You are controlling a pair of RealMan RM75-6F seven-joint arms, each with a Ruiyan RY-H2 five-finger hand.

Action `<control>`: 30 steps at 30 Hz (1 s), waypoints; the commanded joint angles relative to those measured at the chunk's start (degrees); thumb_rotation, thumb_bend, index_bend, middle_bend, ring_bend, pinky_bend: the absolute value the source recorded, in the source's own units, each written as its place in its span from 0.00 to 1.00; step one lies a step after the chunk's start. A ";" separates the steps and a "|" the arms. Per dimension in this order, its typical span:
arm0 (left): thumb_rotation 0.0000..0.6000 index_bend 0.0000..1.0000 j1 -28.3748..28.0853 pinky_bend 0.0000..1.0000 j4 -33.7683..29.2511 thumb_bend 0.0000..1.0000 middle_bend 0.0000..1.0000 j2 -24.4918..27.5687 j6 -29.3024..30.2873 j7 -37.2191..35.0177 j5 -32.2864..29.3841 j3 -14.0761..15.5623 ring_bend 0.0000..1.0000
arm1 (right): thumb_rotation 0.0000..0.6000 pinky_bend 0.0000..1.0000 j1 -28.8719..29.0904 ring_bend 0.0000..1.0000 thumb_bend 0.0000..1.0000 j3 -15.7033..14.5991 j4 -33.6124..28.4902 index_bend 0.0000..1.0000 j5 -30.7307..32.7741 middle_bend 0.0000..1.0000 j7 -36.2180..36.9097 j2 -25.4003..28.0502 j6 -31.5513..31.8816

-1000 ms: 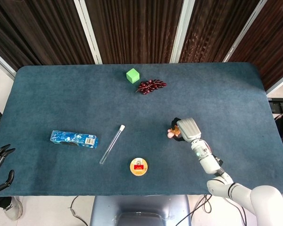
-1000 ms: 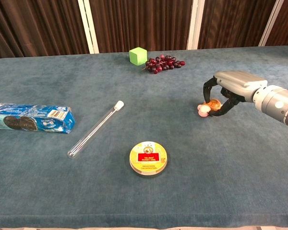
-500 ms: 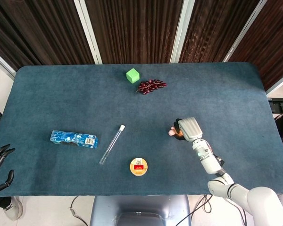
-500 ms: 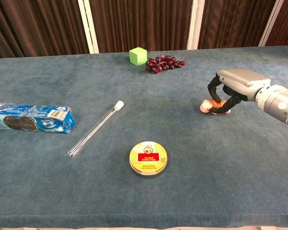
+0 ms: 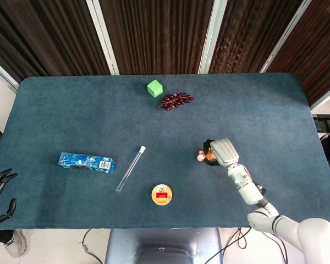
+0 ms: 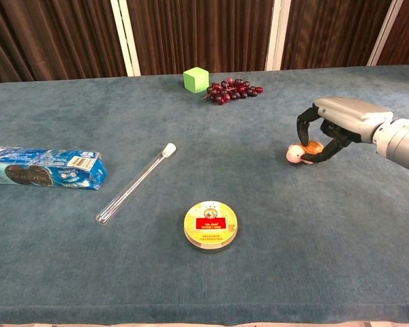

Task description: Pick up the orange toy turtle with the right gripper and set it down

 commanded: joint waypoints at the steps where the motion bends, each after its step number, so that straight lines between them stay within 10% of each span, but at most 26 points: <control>1: 1.00 0.17 0.02 0.35 -0.01 0.51 0.08 -0.01 0.01 0.10 0.05 0.04 0.15 | 1.00 0.98 -1.39 1.00 0.39 -0.79 -4.65 0.25 -0.43 0.44 -0.40 3.40 0.74; 11: 1.00 0.17 0.04 0.35 -0.28 0.51 0.08 -0.04 -0.05 0.67 0.05 0.09 0.15 | 1.00 0.88 -5.35 0.91 0.10 -2.01 -17.85 0.00 0.69 0.31 -7.27 12.47 2.99; 18: 1.00 0.17 0.16 0.35 -0.15 0.51 0.08 -0.22 0.36 0.83 0.17 0.02 0.15 | 1.00 0.42 -13.50 0.17 0.09 -2.83 -27.53 0.00 -3.48 0.14 -13.08 17.83 19.78; 30: 1.00 0.17 -0.35 0.35 -0.59 0.51 0.08 -0.51 -0.61 2.16 -0.49 -0.34 0.15 | 1.00 0.09 -27.82 0.00 0.09 -6.15 -32.85 0.00 -4.97 0.00 -17.64 22.93 37.15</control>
